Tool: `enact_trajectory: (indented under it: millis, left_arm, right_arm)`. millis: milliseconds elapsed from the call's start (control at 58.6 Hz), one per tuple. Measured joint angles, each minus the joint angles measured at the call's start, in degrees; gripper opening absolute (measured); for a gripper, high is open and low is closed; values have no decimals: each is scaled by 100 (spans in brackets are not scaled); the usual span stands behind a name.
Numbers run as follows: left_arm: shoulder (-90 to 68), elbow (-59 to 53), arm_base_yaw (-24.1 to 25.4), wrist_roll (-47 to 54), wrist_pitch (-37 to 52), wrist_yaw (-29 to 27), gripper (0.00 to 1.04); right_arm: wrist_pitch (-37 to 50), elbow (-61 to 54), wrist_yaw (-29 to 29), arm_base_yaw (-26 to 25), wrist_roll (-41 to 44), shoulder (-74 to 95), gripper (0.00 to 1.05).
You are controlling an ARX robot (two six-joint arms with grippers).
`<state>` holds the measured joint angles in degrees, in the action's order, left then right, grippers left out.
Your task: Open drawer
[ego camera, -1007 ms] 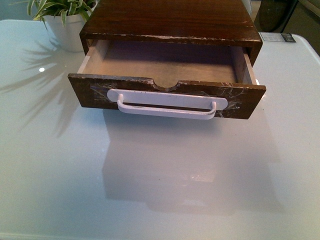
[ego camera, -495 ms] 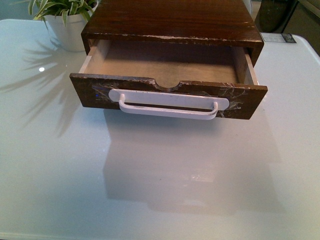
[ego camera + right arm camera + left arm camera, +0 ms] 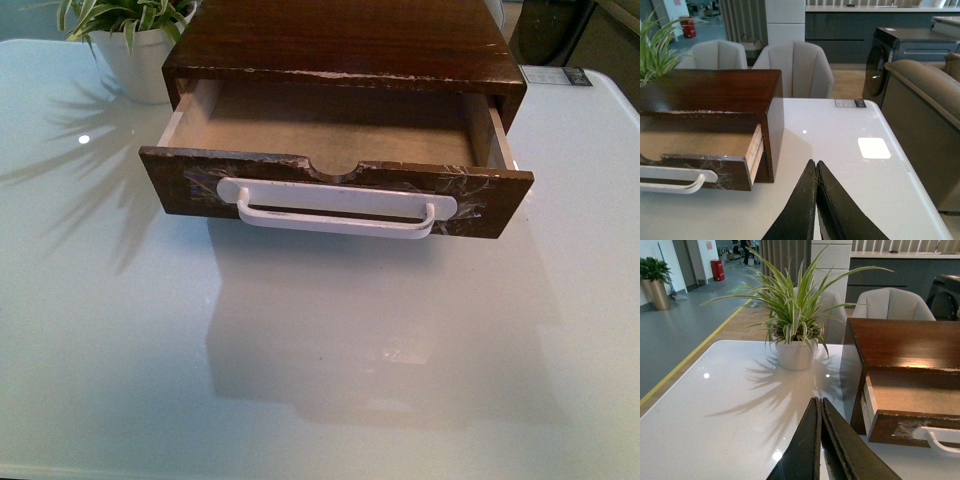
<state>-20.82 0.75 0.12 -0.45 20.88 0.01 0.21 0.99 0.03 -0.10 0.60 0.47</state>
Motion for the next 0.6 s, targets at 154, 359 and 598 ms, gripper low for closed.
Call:
enact_trajectory:
  millis: [154,359,598]
  left_arm:
    - [511,0,0,0,-505,-2,2]
    - [861,0,0,0,-859,-2,2]
    - [1676,2,-2,2,-1873,-2,2]
  right_arm:
    - [-9,0,-2,0,0,-7,2]
    - [-9,0,0,0,0,-9,2]
    - [-9,0,0,0,2,-11,2]
